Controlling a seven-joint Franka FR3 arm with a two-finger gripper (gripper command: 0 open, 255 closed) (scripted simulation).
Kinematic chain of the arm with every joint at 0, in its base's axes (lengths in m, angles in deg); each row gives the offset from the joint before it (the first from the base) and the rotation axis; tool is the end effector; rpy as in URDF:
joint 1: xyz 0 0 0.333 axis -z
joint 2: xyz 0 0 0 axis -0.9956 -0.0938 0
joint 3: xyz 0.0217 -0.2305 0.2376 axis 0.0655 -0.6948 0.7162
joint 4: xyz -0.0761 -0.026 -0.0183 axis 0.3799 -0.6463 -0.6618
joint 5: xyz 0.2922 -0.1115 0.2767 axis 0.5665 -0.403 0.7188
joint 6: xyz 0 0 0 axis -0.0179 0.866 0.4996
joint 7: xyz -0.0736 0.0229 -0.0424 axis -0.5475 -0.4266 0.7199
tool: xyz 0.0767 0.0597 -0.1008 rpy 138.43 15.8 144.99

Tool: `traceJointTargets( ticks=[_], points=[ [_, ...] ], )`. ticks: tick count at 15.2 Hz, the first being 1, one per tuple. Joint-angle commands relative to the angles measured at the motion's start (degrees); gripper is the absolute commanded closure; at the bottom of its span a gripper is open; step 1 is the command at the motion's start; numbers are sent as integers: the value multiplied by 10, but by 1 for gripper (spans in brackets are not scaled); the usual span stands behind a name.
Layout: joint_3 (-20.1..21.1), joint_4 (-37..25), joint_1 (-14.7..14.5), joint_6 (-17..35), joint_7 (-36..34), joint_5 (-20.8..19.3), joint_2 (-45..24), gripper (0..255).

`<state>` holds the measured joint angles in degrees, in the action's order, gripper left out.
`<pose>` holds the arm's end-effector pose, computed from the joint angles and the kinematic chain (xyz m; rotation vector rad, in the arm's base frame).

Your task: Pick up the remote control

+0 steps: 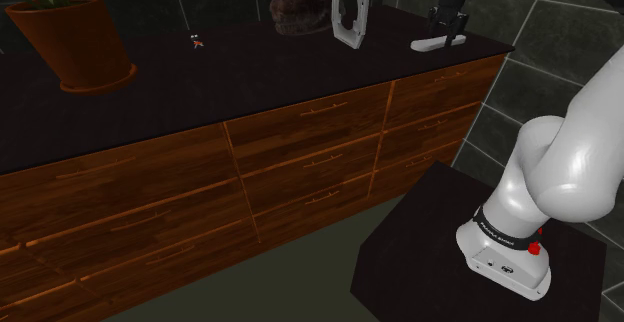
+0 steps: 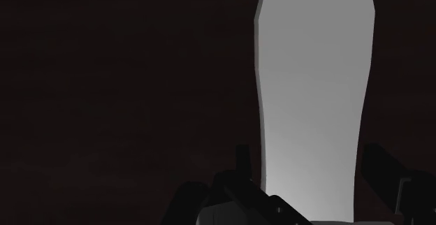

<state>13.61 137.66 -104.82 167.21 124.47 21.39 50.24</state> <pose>0.4321 -0.3672 0.5302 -2.6017 -1.7212 0.0031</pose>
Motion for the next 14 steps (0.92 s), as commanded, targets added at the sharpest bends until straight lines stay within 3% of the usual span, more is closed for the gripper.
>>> traceJointTargets(
  ticks=[1,14],
  points=[
    [0,-15,0,-15,0,1,-1,255],
    [-8,-118,0,-103,17,23,-27,255]
  ],
)
